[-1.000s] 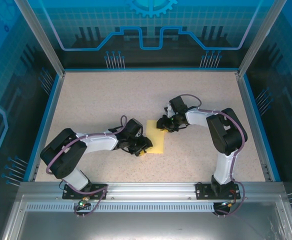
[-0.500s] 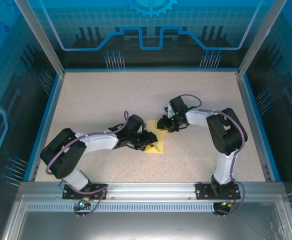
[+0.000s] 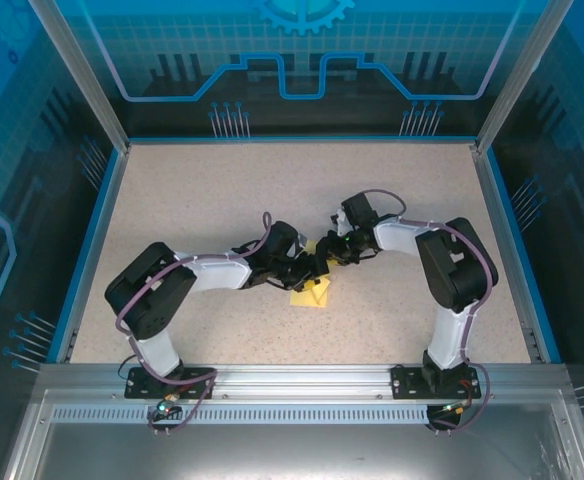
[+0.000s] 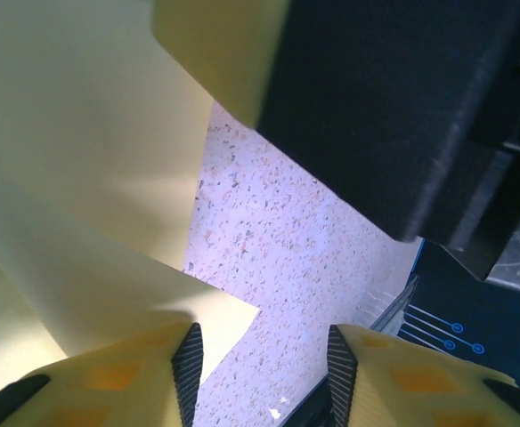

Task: Fold a paper plane with a square sheet of paper (pick it up from the middle)
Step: Fold the triangle a second time at the center of the table.

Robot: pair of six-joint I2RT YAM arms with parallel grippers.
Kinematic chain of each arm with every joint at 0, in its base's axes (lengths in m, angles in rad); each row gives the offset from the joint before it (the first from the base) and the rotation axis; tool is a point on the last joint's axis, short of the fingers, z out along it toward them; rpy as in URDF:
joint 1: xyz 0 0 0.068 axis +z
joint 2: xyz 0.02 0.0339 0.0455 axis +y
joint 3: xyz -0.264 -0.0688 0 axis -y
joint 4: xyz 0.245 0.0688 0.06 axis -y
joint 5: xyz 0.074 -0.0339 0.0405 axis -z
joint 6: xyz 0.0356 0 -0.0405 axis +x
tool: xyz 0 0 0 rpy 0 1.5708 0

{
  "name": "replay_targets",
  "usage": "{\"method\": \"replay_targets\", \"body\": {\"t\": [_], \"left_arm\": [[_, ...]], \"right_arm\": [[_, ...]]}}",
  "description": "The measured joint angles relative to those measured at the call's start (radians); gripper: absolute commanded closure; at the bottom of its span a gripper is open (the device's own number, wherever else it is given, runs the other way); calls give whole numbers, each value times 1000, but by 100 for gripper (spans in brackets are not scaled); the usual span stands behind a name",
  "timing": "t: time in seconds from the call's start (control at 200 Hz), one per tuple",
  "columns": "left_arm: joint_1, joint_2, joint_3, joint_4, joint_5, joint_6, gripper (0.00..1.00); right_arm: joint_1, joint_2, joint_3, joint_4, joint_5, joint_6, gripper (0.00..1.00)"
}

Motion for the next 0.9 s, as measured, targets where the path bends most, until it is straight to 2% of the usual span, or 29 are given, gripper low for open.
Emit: {"method": "replay_targets", "body": {"t": [0.2,0.38,0.54,0.9], "left_arm": [[0,0,-3,8,-2,3,67],[0,-1,-14,-3,-24,12,78],[0,-1,-19,-8,-43,21,86],[0,-1,-33,-17,-55,21,88]], "right_arm": [[-67,-131,-49,-37,-39,-42,58],[-78,-244,-134,-52,-95,-84,58],[-76,-265,-228,-55,-159,-101,60],[-29,-257,-274,-16,-214,-101,65]]}}
